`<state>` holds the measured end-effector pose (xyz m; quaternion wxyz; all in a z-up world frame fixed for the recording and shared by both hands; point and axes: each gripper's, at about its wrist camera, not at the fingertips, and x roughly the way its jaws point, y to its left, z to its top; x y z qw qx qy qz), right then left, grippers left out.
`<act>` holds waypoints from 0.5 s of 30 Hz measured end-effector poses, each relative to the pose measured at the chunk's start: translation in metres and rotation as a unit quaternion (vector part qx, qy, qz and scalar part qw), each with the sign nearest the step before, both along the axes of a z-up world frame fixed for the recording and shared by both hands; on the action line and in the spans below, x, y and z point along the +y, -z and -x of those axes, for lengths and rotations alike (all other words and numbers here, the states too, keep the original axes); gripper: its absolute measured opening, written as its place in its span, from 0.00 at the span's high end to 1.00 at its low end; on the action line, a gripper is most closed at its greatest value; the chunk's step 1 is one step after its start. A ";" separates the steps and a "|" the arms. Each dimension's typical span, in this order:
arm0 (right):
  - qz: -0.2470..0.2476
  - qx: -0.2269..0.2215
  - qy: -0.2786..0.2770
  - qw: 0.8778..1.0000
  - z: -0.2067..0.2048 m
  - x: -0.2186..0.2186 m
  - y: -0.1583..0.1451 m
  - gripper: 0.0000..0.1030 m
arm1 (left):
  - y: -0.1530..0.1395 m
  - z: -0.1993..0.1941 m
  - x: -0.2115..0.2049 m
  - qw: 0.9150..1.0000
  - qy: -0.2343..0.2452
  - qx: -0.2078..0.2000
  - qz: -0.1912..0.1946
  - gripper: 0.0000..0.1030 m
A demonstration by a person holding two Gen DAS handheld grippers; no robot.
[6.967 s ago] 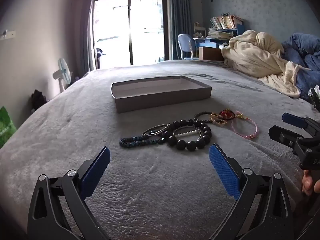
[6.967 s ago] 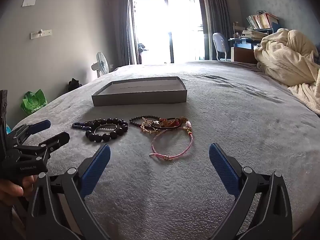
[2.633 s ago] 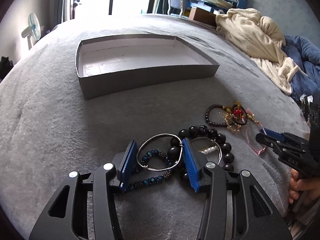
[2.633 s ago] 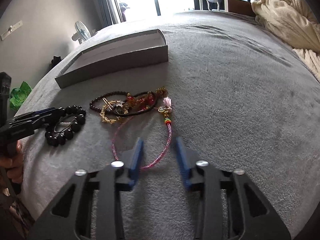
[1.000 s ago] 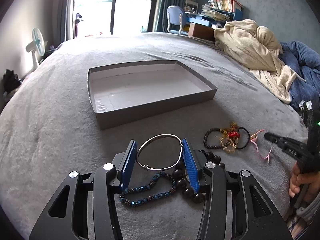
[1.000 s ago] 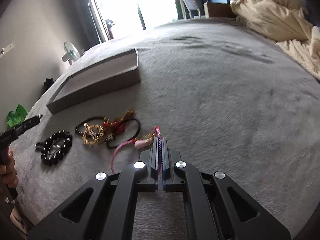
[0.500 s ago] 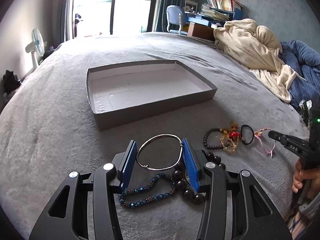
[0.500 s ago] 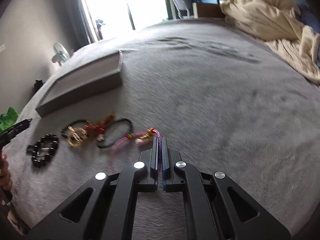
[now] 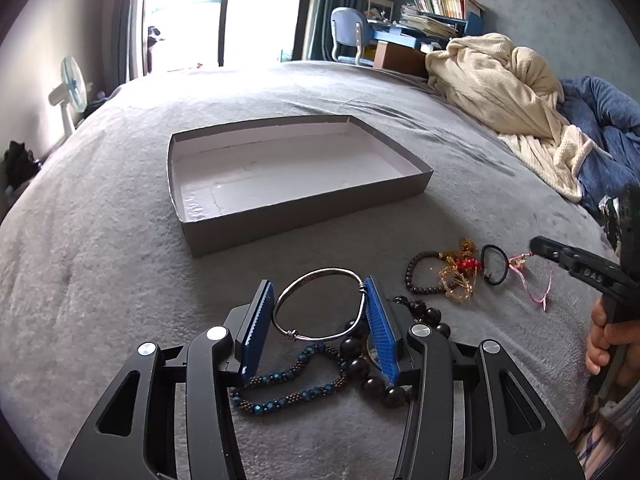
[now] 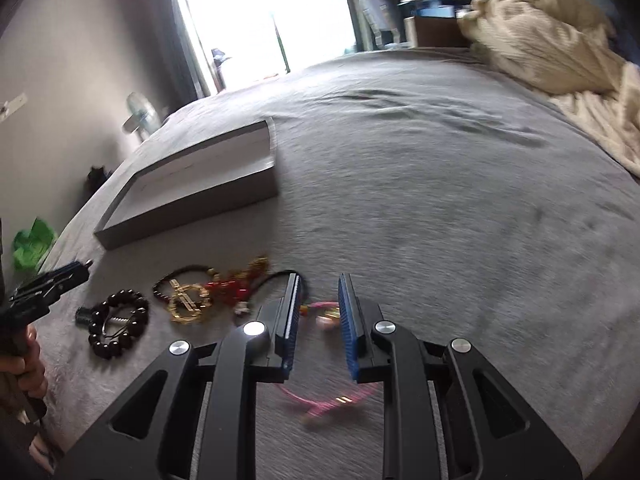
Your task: Organize jewelry
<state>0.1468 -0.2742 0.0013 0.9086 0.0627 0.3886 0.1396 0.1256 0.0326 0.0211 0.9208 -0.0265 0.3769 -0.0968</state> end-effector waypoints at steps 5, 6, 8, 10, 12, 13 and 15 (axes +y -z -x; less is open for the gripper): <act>0.024 0.056 -0.029 0.998 -0.028 0.022 0.021 0.81 | -0.002 0.002 0.000 1.000 0.000 -0.001 -0.002 0.53; 0.027 0.065 -0.030 0.997 -0.032 0.023 0.025 0.81 | -0.002 0.002 0.000 1.000 0.000 -0.002 -0.003 0.53; 0.021 0.063 -0.033 0.997 -0.032 0.022 0.026 0.94 | -0.003 0.002 0.001 1.000 -0.001 -0.003 -0.003 0.53; 0.003 0.051 -0.039 0.998 -0.029 0.019 0.019 0.98 | -0.005 0.003 0.001 1.000 -0.001 -0.005 -0.003 0.53; -0.013 0.027 -0.041 0.999 -0.024 0.015 0.005 0.98 | -0.007 0.003 0.000 1.000 -0.001 -0.006 -0.003 0.53; -0.031 0.011 -0.040 0.999 -0.020 0.012 -0.009 0.98 | -0.007 0.003 -0.001 1.000 -0.001 -0.007 -0.003 0.53; -0.051 -0.015 -0.039 0.998 -0.016 0.008 -0.032 0.98 | -0.010 0.003 -0.002 1.000 0.000 -0.009 -0.003 0.53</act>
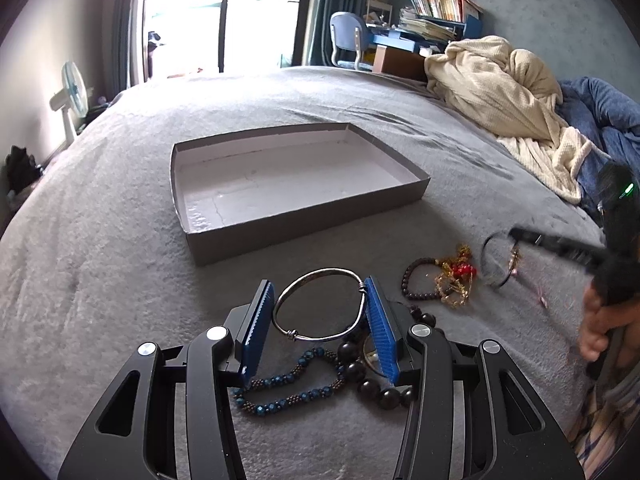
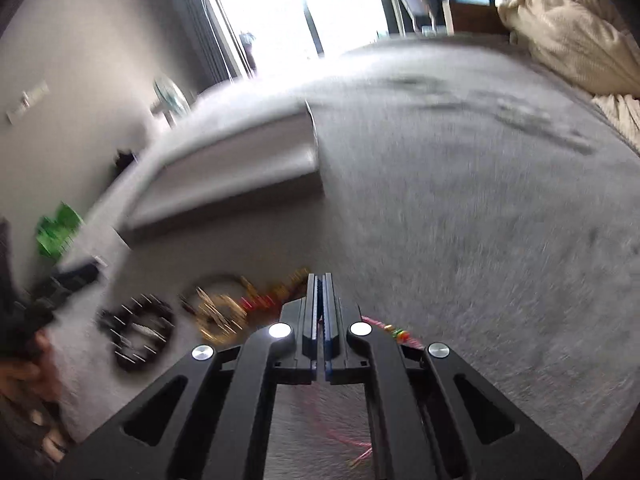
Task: Organize jewelry
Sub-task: 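Grasp the black hair tie with the right tool, then carry silver bangle with left tool while right tool carries hair tie into tray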
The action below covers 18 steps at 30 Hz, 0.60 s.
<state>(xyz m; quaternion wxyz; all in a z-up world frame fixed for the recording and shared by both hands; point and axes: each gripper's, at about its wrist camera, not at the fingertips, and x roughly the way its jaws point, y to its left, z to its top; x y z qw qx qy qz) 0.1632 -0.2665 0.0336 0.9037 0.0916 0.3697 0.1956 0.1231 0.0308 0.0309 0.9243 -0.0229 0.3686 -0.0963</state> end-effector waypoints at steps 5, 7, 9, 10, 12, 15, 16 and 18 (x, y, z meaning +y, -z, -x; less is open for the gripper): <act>-0.043 -0.063 0.001 0.997 0.010 -0.008 -0.061 0.99 | -0.005 0.000 -0.002 1.000 0.001 -0.005 0.002 0.53; -0.065 -0.083 0.000 0.994 0.014 -0.010 -0.083 0.99 | -0.006 0.002 -0.002 1.000 0.000 -0.007 0.002 0.53; -0.087 -0.091 -0.003 0.992 0.017 -0.013 -0.095 0.99 | -0.007 0.002 -0.003 1.000 -0.001 -0.007 0.002 0.53; -0.101 -0.092 -0.009 0.991 0.018 -0.013 -0.100 0.99 | -0.008 0.002 -0.002 1.000 -0.001 -0.007 0.003 0.53; -0.114 -0.088 -0.013 0.989 0.017 -0.013 -0.103 0.99 | -0.009 0.003 -0.001 1.000 -0.002 -0.008 0.003 0.53; -0.114 -0.080 -0.013 0.990 0.019 -0.012 -0.097 0.99 | -0.011 0.004 0.000 1.000 -0.004 -0.010 0.003 0.53; -0.115 -0.077 -0.012 0.990 0.018 -0.012 -0.096 0.99 | -0.011 0.004 0.000 1.000 -0.004 -0.010 0.003 0.53; -0.113 -0.072 -0.012 0.991 0.019 -0.011 -0.090 0.99 | -0.012 0.005 0.003 1.000 -0.005 -0.011 0.002 0.53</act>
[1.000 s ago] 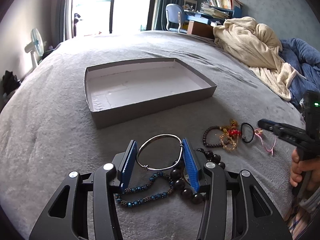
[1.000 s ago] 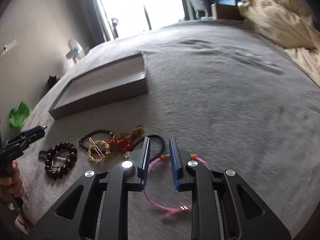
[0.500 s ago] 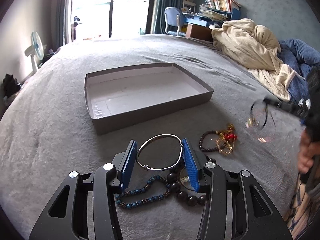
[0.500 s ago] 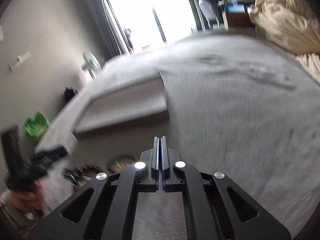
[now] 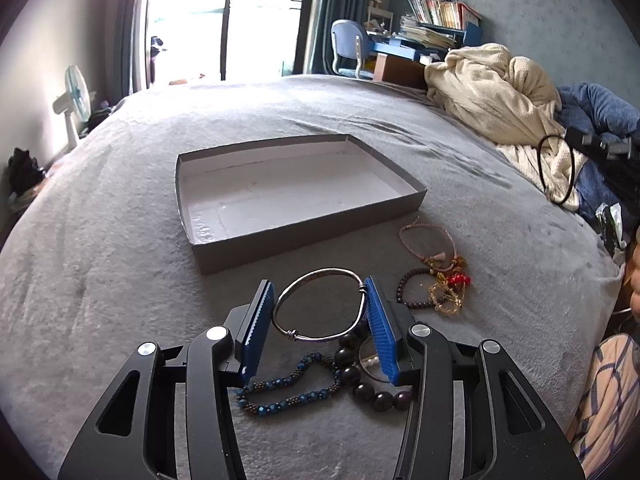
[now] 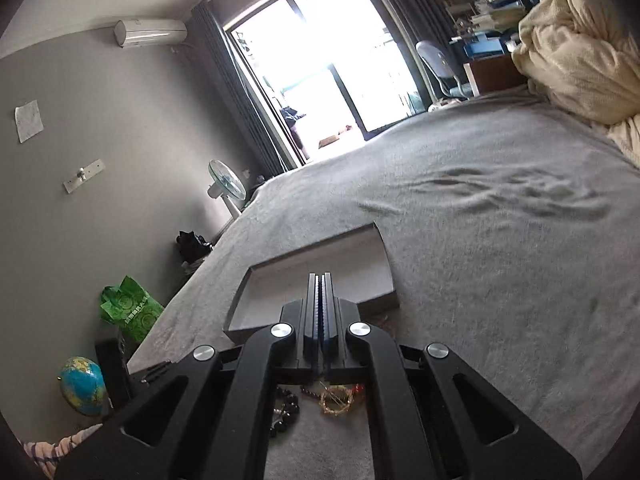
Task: Organize jewelry
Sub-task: 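Carry silver bangle with left tool while right tool carries hair tie into tray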
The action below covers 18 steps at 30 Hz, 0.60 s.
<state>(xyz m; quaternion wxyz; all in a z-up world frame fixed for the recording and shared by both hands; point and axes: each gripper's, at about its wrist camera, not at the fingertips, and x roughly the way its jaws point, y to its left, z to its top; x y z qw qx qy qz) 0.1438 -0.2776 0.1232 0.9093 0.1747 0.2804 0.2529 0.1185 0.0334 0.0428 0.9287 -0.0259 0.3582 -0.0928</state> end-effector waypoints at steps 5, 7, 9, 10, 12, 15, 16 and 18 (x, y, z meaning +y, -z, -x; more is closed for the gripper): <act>0.001 0.009 0.002 1.000 -0.005 0.001 0.009 0.99 | -0.003 -0.003 0.004 1.000 -0.005 -0.002 -0.001 0.53; 0.005 0.009 0.001 1.000 -0.009 0.003 0.009 0.99 | -0.004 -0.005 0.006 1.000 -0.006 -0.003 -0.001 0.53; 0.009 0.010 0.000 1.000 -0.015 0.006 0.012 0.99 | -0.006 -0.010 0.006 1.000 -0.008 -0.004 -0.002 0.53; 0.013 0.010 -0.001 1.000 -0.019 0.008 0.012 0.99 | -0.006 -0.012 0.007 1.000 -0.008 -0.004 -0.003 0.53; 0.019 0.010 -0.005 1.000 -0.028 0.013 0.014 0.99 | -0.007 -0.018 0.007 1.000 -0.009 -0.005 -0.005 0.53; 0.027 0.011 -0.010 1.000 -0.042 0.023 0.018 0.99 | -0.010 -0.030 0.008 1.000 -0.011 -0.008 -0.008 0.53; 0.031 0.011 -0.012 0.999 -0.048 0.028 0.019 0.99 | -0.011 -0.034 0.008 1.000 -0.012 -0.009 -0.009 0.53; 0.036 0.013 -0.018 0.999 -0.059 0.036 0.022 0.99 | -0.013 -0.045 0.010 1.000 -0.015 -0.010 -0.011 0.53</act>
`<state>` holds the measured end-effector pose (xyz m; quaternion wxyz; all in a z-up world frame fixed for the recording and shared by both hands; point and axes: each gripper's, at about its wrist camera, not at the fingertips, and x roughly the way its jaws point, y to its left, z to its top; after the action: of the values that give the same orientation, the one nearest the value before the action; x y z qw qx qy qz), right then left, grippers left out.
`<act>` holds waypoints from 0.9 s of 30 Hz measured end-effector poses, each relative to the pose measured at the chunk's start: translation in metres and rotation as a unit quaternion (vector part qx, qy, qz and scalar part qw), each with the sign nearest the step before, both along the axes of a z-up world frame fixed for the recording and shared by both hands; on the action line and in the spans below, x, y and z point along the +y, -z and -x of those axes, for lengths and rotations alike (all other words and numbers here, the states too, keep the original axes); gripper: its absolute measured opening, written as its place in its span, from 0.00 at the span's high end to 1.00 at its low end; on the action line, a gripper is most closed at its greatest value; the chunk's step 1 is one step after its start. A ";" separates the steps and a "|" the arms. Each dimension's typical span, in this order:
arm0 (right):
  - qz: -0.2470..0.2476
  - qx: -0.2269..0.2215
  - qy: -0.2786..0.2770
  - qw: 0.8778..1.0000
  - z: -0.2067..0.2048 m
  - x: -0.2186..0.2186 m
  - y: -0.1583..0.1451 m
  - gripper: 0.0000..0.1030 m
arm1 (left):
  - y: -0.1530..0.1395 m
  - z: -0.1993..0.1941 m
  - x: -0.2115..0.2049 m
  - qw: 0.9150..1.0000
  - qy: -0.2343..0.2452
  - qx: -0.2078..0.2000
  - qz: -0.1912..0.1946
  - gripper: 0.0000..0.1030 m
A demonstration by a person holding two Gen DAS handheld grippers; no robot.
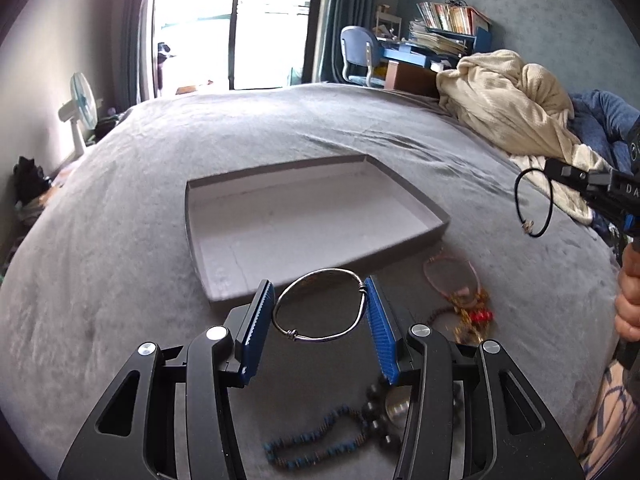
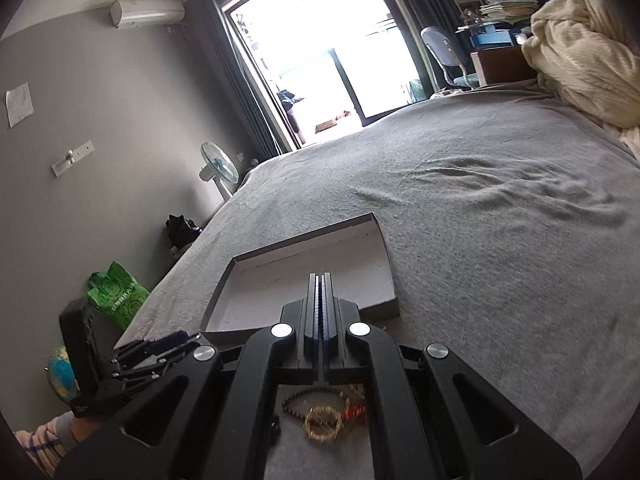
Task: Organize jewelry
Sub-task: 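Carry silver bangle with left tool while right tool carries hair tie into tray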
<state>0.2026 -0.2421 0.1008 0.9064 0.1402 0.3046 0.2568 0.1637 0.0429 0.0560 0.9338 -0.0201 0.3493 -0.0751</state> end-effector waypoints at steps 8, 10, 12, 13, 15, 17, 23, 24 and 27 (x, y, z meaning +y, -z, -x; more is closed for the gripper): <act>0.024 0.014 -0.020 0.999 -0.058 0.035 0.017 0.99 | -0.004 -0.047 0.009 1.000 -0.018 -0.001 -0.008 0.53; 0.034 0.023 -0.023 0.999 -0.074 0.044 0.027 0.99 | -0.001 -0.059 0.012 1.000 -0.026 0.003 -0.008 0.53; 0.039 0.034 -0.025 0.998 -0.087 0.050 0.036 0.99 | 0.002 -0.067 0.015 0.999 -0.031 0.008 -0.006 0.53; 0.042 0.040 -0.024 0.998 -0.093 0.053 0.042 0.99 | 0.005 -0.072 0.016 0.999 -0.033 0.011 -0.005 0.53; 0.050 0.058 -0.024 0.997 -0.109 0.058 0.058 0.99 | 0.011 -0.082 0.018 0.999 -0.038 0.019 -0.005 0.53; 0.056 0.072 -0.022 0.996 -0.120 0.060 0.070 0.99 | 0.017 -0.090 0.019 0.999 -0.041 0.028 -0.007 0.53; 0.083 0.092 -0.010 0.992 -0.131 0.061 0.096 0.99 | 0.039 -0.104 0.022 0.997 -0.047 0.056 -0.015 0.53; 0.091 0.091 -0.010 0.992 -0.130 0.062 0.098 0.99 | 0.042 -0.105 0.023 0.997 -0.048 0.059 -0.016 0.53; 0.122 0.084 -0.003 0.989 -0.128 0.064 0.102 0.99 | 0.049 -0.106 0.024 0.996 -0.048 0.069 -0.017 0.53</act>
<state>0.3301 -0.1781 -0.0013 0.8872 0.0488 0.4089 0.2082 0.2697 0.0668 0.0067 0.9102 -0.0262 0.4127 -0.0223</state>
